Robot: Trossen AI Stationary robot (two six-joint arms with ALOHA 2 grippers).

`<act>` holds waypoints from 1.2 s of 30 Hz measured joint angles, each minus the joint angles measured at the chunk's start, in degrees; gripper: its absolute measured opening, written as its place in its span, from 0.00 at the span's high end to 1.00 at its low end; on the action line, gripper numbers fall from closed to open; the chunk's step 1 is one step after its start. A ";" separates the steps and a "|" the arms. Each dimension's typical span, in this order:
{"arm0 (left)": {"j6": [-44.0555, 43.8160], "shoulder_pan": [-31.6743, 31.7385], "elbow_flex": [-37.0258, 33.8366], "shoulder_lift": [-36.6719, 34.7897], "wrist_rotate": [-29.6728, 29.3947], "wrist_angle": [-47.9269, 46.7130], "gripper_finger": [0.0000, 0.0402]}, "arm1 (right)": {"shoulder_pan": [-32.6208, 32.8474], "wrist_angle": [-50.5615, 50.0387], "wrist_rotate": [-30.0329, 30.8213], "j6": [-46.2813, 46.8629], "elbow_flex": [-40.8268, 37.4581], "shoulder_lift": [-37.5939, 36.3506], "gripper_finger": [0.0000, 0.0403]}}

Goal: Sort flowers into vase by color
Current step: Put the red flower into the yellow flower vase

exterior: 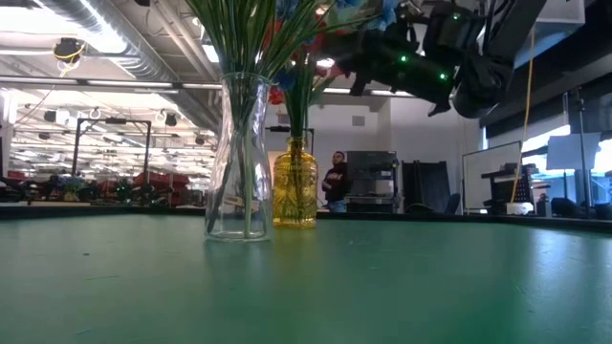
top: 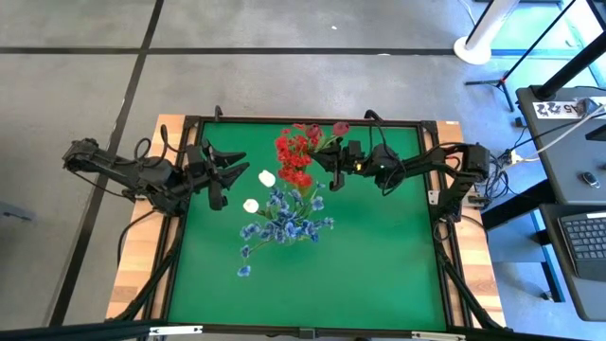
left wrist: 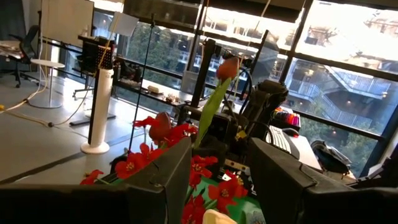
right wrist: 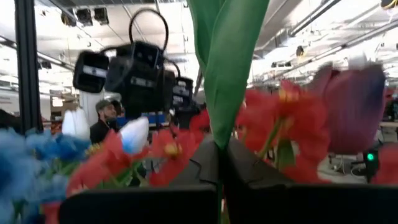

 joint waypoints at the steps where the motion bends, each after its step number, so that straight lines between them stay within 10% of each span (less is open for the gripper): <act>1: 0.00 0.00 0.00 0.00 -0.01 0.00 0.61 | 0.00 -0.01 0.00 -0.11 -0.02 0.39 1.00; 36: -0.33 0.02 0.02 0.02 -0.01 0.04 0.61 | 0.00 4.50 -0.52 -2.89 -0.04 4.60 1.00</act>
